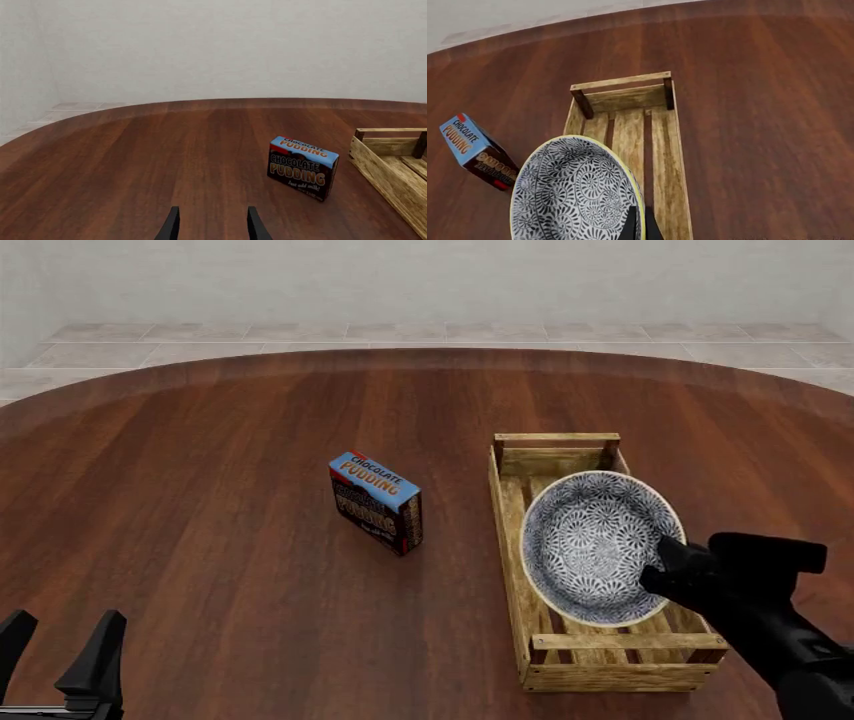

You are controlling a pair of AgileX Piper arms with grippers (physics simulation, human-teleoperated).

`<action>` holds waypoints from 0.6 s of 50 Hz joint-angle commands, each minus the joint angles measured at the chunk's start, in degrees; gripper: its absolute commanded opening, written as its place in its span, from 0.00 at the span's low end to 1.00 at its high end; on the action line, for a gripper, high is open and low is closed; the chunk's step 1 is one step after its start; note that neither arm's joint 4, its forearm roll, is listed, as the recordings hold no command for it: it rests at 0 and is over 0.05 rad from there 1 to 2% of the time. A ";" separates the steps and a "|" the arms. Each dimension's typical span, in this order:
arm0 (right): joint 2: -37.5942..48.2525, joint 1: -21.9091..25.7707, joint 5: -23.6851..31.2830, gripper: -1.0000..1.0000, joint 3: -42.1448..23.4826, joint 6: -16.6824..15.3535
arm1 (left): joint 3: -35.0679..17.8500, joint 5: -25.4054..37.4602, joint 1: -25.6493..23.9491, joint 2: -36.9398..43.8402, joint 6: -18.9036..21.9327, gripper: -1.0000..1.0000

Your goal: Pick up the bowl on the left and put it in the tray.

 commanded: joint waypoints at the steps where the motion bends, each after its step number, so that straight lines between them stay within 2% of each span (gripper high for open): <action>1: 1.11 -0.06 -1.22 0.00 0.04 0.56 | 0.00 0.00 0.00 0.00 0.00 1.00; 30: 2.92 -0.88 -3.16 0.00 0.45 0.32 | 0.00 0.00 0.00 0.00 0.00 1.00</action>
